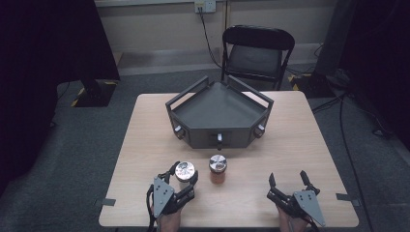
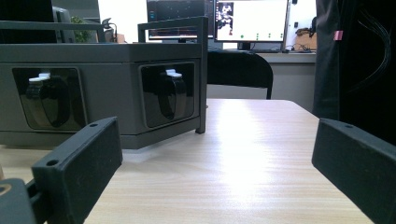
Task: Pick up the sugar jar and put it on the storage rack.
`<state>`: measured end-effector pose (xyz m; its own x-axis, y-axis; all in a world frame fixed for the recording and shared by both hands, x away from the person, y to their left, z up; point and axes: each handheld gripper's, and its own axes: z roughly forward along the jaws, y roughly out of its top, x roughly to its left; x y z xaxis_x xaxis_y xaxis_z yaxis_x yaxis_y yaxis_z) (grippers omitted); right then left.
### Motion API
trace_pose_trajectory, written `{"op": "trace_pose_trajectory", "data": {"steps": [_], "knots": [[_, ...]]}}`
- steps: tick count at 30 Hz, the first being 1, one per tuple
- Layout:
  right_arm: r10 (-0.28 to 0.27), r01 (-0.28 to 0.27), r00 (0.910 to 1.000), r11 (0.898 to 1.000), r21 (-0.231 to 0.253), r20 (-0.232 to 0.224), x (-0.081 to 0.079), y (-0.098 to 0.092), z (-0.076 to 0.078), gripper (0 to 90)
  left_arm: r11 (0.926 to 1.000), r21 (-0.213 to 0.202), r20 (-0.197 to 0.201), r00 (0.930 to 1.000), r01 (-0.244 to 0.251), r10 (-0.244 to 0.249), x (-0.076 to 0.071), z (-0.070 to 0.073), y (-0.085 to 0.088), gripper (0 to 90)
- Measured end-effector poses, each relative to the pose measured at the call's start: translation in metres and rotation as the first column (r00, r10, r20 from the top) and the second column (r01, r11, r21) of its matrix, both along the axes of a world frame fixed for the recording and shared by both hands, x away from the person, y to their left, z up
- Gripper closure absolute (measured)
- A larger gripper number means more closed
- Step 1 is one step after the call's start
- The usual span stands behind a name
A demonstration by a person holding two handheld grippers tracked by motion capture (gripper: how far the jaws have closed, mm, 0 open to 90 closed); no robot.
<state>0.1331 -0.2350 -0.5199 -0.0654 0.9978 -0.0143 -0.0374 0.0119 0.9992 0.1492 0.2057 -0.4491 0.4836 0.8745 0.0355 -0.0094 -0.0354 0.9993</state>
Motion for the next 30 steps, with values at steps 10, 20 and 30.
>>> {"op": "trace_pose_trajectory", "data": {"steps": [10,20,30], "knots": [[0.001,-0.001,1.0000,1.000,0.000,0.001,0.000,0.000,0.000,0.4,0.9999,-0.004,-0.011,0.9998,0.014,-0.014,0.017,0.011,-0.004,34.6],[0.002,-0.002,1.0000,1.000,-0.001,-0.001,0.000,0.000,0.000,0.4,0.9989,-0.045,-0.035,0.9993,0.011,-0.013,0.036,0.018,-0.006,34.6],[0.002,-0.002,1.0000,1.000,0.000,-0.001,0.000,0.000,0.000,0.4,0.9997,-0.016,-0.014,0.9997,-0.019,0.019,0.041,0.036,-0.019,34.6]]}}
